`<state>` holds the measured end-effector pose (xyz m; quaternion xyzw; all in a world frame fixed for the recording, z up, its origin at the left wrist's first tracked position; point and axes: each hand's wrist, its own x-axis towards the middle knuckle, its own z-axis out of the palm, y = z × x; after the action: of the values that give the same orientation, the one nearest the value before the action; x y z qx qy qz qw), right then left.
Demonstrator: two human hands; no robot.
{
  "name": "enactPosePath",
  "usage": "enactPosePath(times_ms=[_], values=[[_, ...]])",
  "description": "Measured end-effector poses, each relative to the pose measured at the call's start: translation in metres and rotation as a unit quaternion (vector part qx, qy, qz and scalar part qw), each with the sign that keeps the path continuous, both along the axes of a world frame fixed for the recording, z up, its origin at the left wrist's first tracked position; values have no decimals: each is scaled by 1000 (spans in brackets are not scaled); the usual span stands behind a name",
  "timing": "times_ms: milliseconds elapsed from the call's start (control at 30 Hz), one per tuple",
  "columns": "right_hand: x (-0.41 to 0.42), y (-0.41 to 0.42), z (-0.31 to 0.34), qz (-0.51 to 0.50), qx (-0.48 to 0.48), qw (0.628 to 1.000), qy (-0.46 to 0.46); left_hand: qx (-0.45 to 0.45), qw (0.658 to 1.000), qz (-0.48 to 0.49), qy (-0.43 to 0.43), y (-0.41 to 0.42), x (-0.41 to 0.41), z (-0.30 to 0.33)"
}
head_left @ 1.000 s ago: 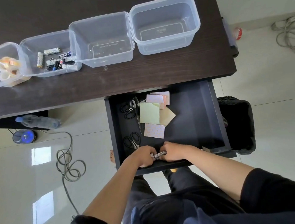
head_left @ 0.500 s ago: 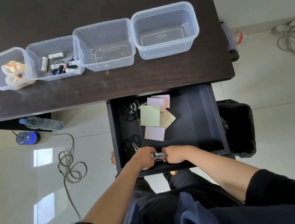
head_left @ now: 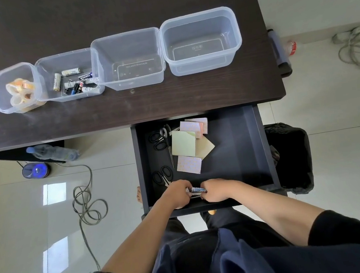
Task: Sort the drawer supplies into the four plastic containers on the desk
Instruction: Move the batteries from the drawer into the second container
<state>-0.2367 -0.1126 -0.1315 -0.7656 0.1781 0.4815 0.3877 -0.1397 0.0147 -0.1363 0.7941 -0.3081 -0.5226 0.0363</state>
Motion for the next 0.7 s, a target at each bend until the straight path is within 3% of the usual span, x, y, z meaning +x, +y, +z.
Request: enactPosePath(times_ms=[367,567,700], values=[[-10,-11,6,-7,-33,999,-3,-7,995,98,-20,9,18,2],[-7,-18,15,-81,-71,992,-59,-39,975,219,-20,6,28,17],[19,-34,41,-121,-75,983,-116,-90,966,240,-29,1,47,37]])
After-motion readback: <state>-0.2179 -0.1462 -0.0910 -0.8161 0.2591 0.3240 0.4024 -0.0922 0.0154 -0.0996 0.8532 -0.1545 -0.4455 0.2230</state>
